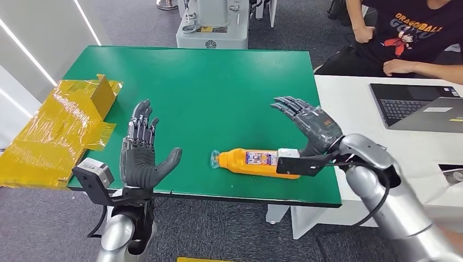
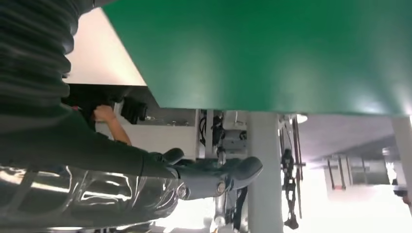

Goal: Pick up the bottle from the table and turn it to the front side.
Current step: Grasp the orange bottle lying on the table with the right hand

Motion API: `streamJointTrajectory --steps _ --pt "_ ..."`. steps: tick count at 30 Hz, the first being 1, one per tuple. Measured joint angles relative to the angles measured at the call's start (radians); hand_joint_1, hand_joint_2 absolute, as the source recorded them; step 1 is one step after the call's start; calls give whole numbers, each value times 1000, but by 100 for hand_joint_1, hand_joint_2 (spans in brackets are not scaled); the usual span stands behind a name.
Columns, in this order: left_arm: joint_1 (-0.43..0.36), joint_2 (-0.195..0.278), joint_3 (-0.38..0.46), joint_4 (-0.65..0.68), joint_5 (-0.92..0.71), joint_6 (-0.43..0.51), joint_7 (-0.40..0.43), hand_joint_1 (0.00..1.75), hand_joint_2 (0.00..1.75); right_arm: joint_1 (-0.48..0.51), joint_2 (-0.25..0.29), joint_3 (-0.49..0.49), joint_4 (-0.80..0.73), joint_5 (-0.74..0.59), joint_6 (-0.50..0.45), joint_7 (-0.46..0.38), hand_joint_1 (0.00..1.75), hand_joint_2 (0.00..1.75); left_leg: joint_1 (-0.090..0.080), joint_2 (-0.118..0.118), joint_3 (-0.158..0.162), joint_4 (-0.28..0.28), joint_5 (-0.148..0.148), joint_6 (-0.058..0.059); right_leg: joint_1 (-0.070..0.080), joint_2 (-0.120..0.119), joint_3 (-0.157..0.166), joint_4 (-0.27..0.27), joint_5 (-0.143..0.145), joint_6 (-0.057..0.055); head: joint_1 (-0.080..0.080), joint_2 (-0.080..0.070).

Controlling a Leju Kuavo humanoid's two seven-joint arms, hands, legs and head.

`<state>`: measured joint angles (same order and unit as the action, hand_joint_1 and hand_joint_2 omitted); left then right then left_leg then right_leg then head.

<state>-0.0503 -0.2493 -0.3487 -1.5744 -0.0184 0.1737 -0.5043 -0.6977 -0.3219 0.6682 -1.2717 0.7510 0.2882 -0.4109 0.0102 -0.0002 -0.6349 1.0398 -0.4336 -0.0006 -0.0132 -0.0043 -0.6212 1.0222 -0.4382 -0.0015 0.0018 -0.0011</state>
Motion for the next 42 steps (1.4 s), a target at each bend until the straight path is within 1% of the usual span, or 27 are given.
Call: streamJointTrajectory --steps 3,6,10,13,15,18,22,24,27,31,42 --pt "-9 4 0 4 4 -4 0 0 175 -85 -66 64 42 -44 31 -1 0 175 0 0 0 0 0 0 0 0 0 0 0 0 0 0" --pt "-15 8 0 7 8 -5 0 0 175 -133 -104 112 67 -78 65 0 0 175 0 0 0 0 0 0 0 1 0 0 0 0 0 0" --pt "-29 14 -1 18 29 -2 -9 0 175 -225 -125 206 124 -191 187 -34 0 175 0 1 0 -1 0 0 1 1 -1 0 -1 0 0 0" --pt "-41 18 -5 26 42 5 -15 0 175 -285 -121 295 192 -271 216 -52 0 175 1 1 0 -1 0 0 1 1 0 0 -1 0 0 0" --pt "-47 20 -9 28 48 6 -17 0 175 -300 -115 351 237 -302 206 -59 0 175 1 0 0 -1 0 -1 1 -1 0 0 -1 0 0 0" --pt "-56 24 -12 30 53 10 -14 0 175 -298 -107 418 298 -331 182 -65 0 175 1 -1 0 -1 0 -1 1 -1 0 0 -1 0 0 0" --pt "-69 28 -19 32 62 17 -10 0 175 -255 -82 478 395 -339 108 -76 0 175 1 -1 0 -1 0 -1 1 -1 0 0 -1 0 0 0" --pt "-73 30 -24 33 63 18 -9 0 175 -234 -68 497 436 -340 92 -80 0 175 1 -1 0 0 0 0 1 -1 0 0 -1 0 0 0" --pt "-78 33 -32 37 65 19 -9 0 175 -209 -50 517 488 -339 83 -77 0 175 1 -1 0 -1 0 0 1 -1 0 0 -1 0 0 0" --pt "-80 36 -39 42 68 19 0 0 175 -175 -28 533 550 -295 27 -57 0 175 1 -1 0 -1 0 0 1 -1 0 0 -1 0 0 0" --pt "-100 44 -57 81 73 23 1 0 175 -154 4 533 631 -195 -70 -42 0 175 1 0 5 -1 -1 0 1 0 5 -1 -1 0 0 0"
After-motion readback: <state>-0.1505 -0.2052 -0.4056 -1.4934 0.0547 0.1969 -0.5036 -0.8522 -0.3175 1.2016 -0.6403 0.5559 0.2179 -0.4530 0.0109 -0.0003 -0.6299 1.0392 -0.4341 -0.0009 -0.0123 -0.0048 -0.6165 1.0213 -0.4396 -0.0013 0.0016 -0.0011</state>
